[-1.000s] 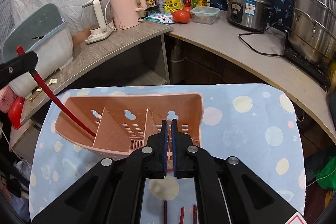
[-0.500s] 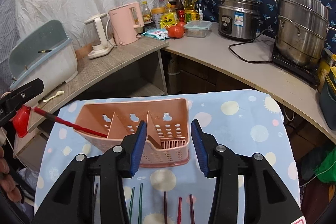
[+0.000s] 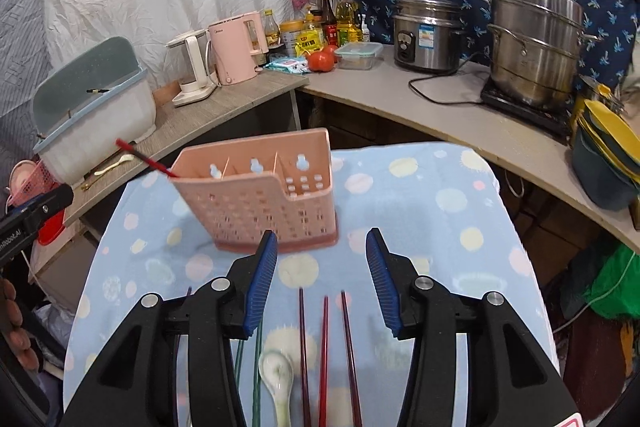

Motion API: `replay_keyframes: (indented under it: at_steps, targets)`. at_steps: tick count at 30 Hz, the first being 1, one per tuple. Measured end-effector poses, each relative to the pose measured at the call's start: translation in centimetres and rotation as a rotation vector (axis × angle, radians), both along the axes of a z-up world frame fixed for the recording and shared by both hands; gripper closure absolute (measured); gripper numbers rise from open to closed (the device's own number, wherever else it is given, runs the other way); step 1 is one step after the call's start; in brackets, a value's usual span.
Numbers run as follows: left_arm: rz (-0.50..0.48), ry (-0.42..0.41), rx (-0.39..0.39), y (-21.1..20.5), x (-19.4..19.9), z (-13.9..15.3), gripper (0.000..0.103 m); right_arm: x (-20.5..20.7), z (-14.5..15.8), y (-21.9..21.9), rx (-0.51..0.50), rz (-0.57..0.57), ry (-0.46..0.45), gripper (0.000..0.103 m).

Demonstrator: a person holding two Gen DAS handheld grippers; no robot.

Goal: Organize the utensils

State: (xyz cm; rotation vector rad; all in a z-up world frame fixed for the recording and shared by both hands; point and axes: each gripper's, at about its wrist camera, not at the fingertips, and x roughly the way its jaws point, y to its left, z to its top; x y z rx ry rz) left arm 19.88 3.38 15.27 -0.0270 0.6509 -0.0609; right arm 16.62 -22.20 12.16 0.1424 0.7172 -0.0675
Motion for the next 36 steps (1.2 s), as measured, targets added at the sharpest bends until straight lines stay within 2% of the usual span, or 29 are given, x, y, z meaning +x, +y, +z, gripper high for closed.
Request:
replay_keyframes:
  at_steps: [6, 12, 20, 27, 36]
  targets:
    - [-0.005, 0.039, -0.015, 0.8, -4.7, -3.0, 0.041, -4.7, -1.6, 0.0, 0.01, -0.022, 0.029, 0.058]
    - [0.003, 0.094, 0.005, 1.2, -8.4, -6.7, 0.041, -8.8, -3.9, 0.2, -0.003, -0.037, 0.076, 0.058]
    - [0.012, 0.189, 0.007, 1.6, -12.2, -12.5, 0.041, -13.0, -9.2, -0.4, -0.001, -0.07, 0.172, 0.058]
    - [0.005, 0.237, 0.03, 1.2, -14.2, -16.5, 0.043, -14.3, -13.0, -0.7, 0.015, -0.076, 0.234, 0.059]
    - [-0.008, 0.247, 0.012, 1.1, -14.9, -18.0, 0.047, -13.8, -14.8, -0.3, 0.013, -0.079, 0.244, 0.061]
